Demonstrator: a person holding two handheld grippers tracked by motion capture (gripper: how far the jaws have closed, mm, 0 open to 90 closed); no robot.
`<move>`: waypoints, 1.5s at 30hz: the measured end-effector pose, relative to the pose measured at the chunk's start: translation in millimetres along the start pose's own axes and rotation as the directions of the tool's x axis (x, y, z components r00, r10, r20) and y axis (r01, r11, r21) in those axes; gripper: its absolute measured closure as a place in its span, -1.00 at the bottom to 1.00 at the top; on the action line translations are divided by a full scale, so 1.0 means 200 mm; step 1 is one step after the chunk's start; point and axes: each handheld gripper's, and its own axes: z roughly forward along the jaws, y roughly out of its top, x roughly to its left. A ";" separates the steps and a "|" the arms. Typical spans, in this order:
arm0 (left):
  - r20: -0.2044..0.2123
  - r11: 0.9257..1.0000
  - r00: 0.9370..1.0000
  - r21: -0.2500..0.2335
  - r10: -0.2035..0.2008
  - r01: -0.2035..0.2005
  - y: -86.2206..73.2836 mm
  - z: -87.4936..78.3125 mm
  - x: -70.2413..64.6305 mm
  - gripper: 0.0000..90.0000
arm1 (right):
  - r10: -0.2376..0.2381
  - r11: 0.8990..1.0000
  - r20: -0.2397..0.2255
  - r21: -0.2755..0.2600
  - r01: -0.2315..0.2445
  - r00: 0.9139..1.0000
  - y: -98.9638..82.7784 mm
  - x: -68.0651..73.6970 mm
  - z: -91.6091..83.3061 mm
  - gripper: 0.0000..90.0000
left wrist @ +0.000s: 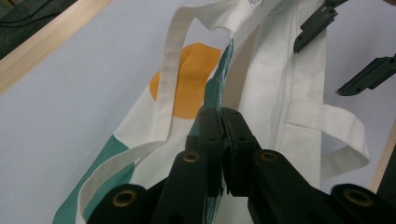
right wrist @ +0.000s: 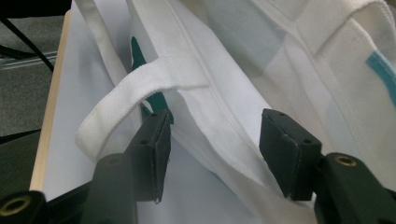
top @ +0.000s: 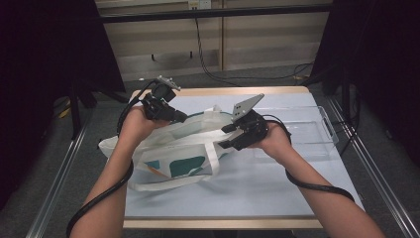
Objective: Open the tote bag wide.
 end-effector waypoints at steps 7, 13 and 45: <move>0.003 1.000 1.000 -0.005 -0.007 0.007 0.00 0.00 0.00 0.95 | -0.031 0.999 0.043 0.015 0.031 0.999 0.02 0.01 0.05 -0.02; 0.002 1.000 1.000 -0.002 -0.008 0.008 -0.01 0.00 0.01 0.95 | -0.018 0.999 0.008 0.040 0.017 1.000 0.04 0.00 0.08 0.76; -0.056 0.998 0.996 -0.016 -0.068 0.067 -0.01 0.01 0.10 0.72 | -0.006 0.996 -0.101 0.086 0.015 0.995 -0.02 0.09 0.03 0.98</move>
